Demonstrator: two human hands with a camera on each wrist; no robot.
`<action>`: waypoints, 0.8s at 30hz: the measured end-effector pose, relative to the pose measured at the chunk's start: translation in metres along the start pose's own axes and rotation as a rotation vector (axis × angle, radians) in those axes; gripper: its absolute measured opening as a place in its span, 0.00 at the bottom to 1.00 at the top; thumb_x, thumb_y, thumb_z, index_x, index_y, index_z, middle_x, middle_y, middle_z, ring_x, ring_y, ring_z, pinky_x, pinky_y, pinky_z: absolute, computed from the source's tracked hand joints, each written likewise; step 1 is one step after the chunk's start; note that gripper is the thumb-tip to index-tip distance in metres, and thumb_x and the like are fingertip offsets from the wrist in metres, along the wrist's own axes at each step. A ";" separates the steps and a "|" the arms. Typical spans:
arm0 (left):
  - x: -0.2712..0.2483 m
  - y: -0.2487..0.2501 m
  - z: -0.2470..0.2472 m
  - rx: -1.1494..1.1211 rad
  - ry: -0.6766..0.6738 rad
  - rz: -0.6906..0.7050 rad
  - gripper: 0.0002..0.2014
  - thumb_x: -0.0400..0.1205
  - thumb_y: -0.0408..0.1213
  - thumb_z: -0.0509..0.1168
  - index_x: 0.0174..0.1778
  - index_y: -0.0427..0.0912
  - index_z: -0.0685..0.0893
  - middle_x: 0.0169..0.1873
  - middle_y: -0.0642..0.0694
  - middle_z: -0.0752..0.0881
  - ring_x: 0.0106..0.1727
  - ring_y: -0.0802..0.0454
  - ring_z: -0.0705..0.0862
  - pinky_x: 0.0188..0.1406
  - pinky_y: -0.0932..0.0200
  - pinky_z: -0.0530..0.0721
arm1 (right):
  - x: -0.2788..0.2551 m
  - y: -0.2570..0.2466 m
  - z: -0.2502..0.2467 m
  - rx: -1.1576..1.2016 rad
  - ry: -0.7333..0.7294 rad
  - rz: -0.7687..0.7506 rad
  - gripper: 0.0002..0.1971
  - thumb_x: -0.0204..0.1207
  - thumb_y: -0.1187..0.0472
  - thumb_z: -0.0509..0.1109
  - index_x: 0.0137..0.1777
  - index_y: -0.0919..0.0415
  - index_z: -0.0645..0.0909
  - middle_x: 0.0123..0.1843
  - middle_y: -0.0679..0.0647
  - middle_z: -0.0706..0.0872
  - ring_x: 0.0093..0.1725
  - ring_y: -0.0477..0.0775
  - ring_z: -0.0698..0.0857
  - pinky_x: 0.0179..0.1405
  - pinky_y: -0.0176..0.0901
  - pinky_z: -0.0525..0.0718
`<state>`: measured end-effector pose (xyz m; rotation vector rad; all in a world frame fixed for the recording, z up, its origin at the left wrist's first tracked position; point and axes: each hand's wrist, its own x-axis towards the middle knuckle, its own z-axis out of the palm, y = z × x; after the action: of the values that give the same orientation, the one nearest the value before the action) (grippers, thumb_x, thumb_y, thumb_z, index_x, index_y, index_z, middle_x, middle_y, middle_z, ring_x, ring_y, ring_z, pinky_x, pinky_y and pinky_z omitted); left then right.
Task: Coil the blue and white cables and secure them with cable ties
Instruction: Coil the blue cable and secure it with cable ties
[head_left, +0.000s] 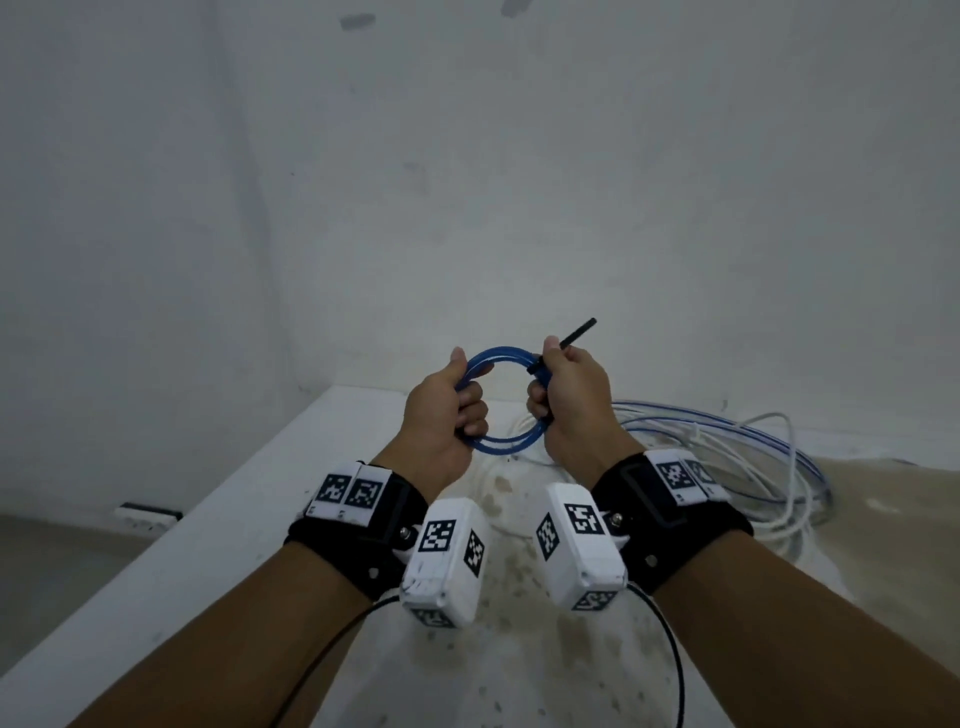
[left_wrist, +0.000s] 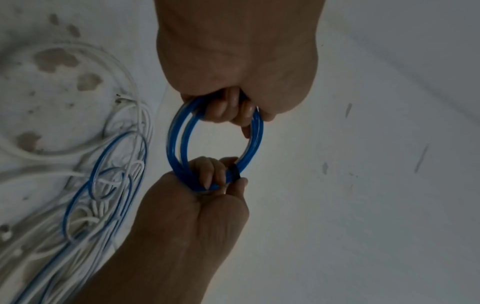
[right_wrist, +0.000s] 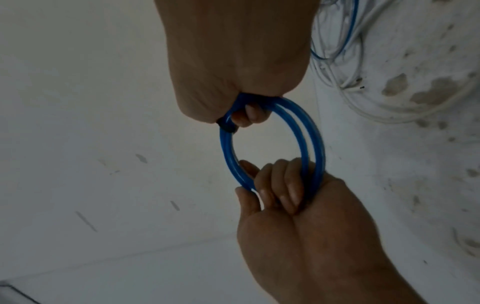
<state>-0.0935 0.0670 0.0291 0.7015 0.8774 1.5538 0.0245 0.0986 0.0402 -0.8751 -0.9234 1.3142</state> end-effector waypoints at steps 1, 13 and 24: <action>0.004 0.002 -0.005 0.010 0.043 0.026 0.18 0.89 0.49 0.57 0.45 0.38 0.83 0.19 0.53 0.62 0.16 0.59 0.56 0.14 0.66 0.57 | 0.001 0.005 0.003 -0.002 -0.039 0.033 0.11 0.88 0.56 0.60 0.47 0.62 0.74 0.37 0.57 0.79 0.24 0.48 0.71 0.20 0.39 0.71; 0.053 0.022 -0.086 0.187 0.374 0.063 0.13 0.87 0.45 0.62 0.44 0.40 0.81 0.20 0.52 0.67 0.16 0.58 0.59 0.14 0.65 0.58 | 0.044 0.048 0.035 -0.384 -0.565 0.196 0.10 0.84 0.61 0.67 0.58 0.67 0.85 0.50 0.60 0.92 0.46 0.54 0.91 0.50 0.52 0.91; 0.096 0.025 -0.158 0.222 0.473 -0.123 0.19 0.88 0.49 0.57 0.50 0.34 0.82 0.38 0.41 0.82 0.35 0.49 0.80 0.39 0.56 0.84 | 0.104 0.121 0.084 -0.450 -0.452 0.283 0.08 0.83 0.66 0.67 0.53 0.73 0.84 0.45 0.63 0.90 0.39 0.56 0.90 0.35 0.47 0.90</action>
<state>-0.2529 0.1364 -0.0388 0.4254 1.4343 1.5502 -0.0965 0.2105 -0.0316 -1.1027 -1.5330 1.6161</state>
